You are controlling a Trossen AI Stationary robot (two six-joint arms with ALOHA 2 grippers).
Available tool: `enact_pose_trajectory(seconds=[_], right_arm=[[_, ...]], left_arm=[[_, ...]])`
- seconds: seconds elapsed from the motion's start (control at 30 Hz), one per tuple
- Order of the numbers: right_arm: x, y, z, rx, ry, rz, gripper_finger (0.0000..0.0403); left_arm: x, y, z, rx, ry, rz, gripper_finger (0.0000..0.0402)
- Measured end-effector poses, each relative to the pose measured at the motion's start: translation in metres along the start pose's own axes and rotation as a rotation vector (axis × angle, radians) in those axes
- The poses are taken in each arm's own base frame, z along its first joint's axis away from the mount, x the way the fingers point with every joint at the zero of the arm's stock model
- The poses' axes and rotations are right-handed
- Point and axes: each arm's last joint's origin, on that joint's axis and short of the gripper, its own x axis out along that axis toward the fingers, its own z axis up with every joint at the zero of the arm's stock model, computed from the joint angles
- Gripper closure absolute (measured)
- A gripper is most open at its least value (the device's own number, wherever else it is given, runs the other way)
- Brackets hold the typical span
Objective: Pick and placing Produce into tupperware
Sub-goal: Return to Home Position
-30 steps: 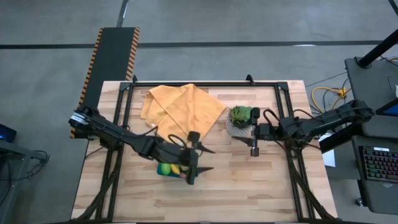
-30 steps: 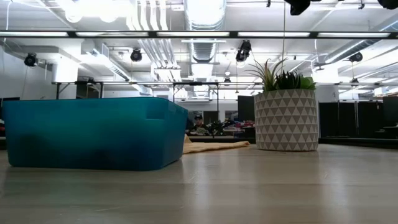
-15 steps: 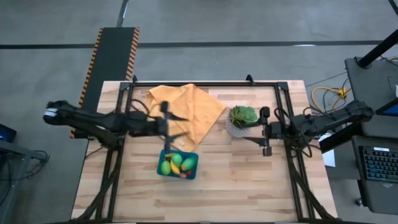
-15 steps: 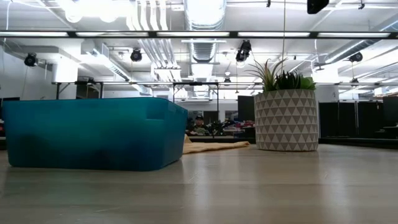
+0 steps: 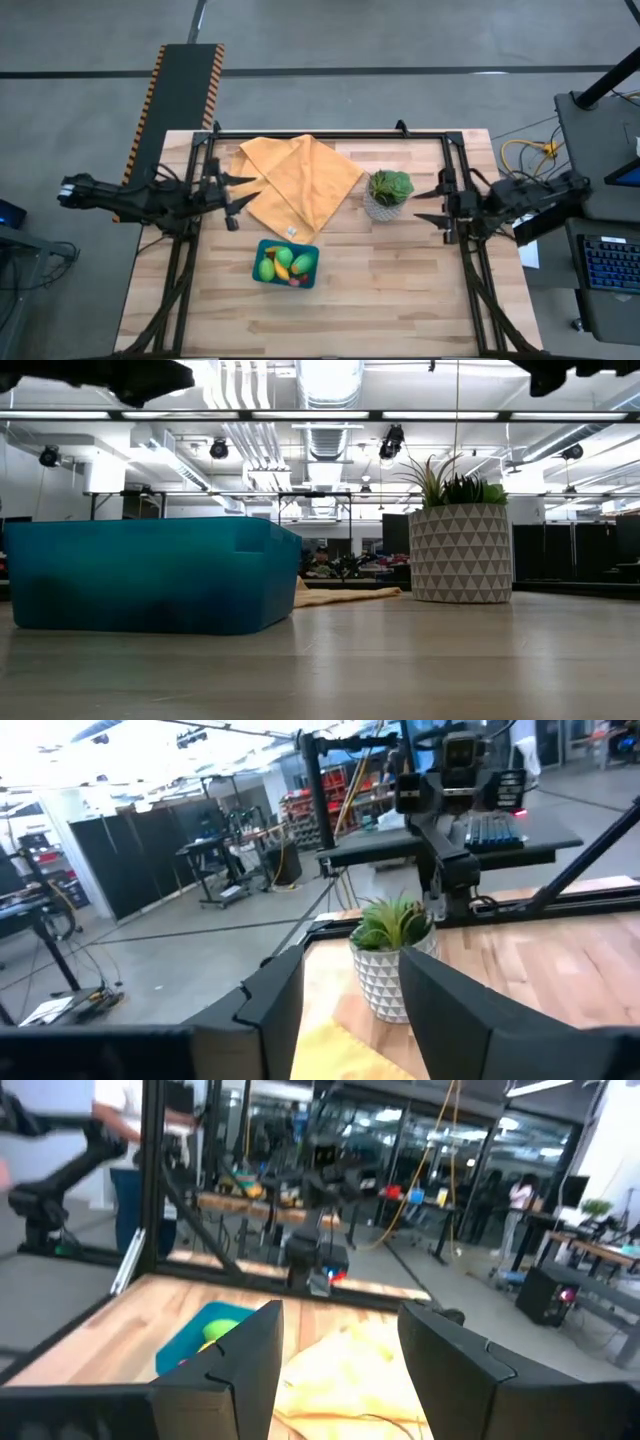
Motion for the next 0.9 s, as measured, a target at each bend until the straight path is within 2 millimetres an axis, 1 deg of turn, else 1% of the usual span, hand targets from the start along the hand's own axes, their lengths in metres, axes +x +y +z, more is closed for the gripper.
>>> enact_pose_trajectory(seconds=[0.13, 0.23, 0.3, 0.4, 0.5, 0.57, 0.63, 0.7, 0.77, 0.9], right_arm=[[-0.017, -0.003, -0.012, 0.020, -0.067, -0.016, 0.0211], [-0.030, -0.006, -0.021, 0.037, -0.120, -0.046, 0.0211], [-0.036, -0.007, -0.030, 0.043, -0.118, -0.086, 0.0211], [-0.033, -0.007, -0.037, 0.041, -0.064, -0.153, 0.0211], [-0.028, -0.006, -0.035, 0.036, -0.075, -0.172, 0.0212], [-0.027, -0.005, -0.039, 0.028, -0.054, -0.167, 0.0217], [-0.026, -0.005, -0.038, 0.032, -0.063, -0.179, 0.0231], [-0.026, -0.005, -0.040, 0.029, -0.053, -0.179, 0.0255], [-0.026, -0.005, -0.042, 0.022, -0.042, -0.181, 0.0288], [-0.027, -0.004, -0.045, 0.010, -0.014, -0.175, 0.0369]], left_arm=[[-0.008, -0.001, -0.019, -0.019, 0.006, -0.013, 0.0277], [-0.015, 0.001, -0.026, -0.063, -0.021, -0.027, 0.0303], [-0.018, 0.000, -0.030, -0.086, -0.024, -0.044, 0.0323], [-0.020, 0.000, -0.034, -0.116, -0.034, -0.049, 0.0356], [-0.021, 0.000, -0.035, -0.136, -0.038, -0.077, 0.0391], [-0.021, -0.001, -0.036, -0.139, -0.033, -0.097, 0.0397], [-0.021, -0.001, -0.036, -0.134, -0.024, -0.103, 0.0396], [-0.021, -0.002, -0.038, -0.129, -0.016, -0.108, 0.0399], [-0.020, -0.003, -0.041, -0.125, -0.006, -0.113, 0.0401], [-0.020, -0.007, -0.048, -0.117, 0.044, -0.160, 0.0401]])
